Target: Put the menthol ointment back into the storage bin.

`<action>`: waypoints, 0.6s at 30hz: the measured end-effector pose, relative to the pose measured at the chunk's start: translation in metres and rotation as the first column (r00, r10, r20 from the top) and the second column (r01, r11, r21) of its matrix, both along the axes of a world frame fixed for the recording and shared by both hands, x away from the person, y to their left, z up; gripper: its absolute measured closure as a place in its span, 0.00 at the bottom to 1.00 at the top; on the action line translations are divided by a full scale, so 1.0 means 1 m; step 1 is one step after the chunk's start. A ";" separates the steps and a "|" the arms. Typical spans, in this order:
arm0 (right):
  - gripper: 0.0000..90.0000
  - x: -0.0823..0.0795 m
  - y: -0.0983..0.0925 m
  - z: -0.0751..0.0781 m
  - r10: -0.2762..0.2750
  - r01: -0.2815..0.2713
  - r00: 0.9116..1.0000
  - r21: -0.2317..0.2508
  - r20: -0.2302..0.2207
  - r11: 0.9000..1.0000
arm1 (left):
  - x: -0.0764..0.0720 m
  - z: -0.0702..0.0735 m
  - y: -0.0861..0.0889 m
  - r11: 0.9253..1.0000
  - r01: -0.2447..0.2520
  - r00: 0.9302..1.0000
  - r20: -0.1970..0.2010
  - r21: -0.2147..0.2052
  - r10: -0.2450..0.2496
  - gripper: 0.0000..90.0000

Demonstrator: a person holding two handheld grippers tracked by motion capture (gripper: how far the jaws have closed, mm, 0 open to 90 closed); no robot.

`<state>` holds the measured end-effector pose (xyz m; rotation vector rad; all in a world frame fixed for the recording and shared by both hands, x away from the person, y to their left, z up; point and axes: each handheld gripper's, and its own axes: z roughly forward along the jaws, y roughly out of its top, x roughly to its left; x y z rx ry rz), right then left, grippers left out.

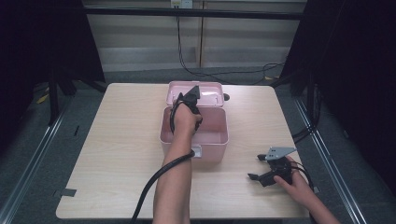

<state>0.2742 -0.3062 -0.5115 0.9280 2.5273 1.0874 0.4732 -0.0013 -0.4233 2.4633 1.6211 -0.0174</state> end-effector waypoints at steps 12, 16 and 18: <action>0.12 0.000 0.000 0.000 0.001 -0.001 1.000 0.000 0.000 1.000 | -0.001 -0.008 -0.001 1.000 0.008 1.000 0.012 0.005 -0.008 0.56; 0.12 0.000 0.000 0.000 0.000 0.000 1.000 0.000 0.000 1.000 | -0.001 -0.009 0.000 1.000 0.009 1.000 0.010 0.008 -0.009 0.56; 0.12 0.000 0.000 0.000 0.000 0.000 1.000 0.000 0.000 1.000 | -0.001 -0.010 0.000 1.000 0.010 1.000 0.014 0.005 -0.010 0.56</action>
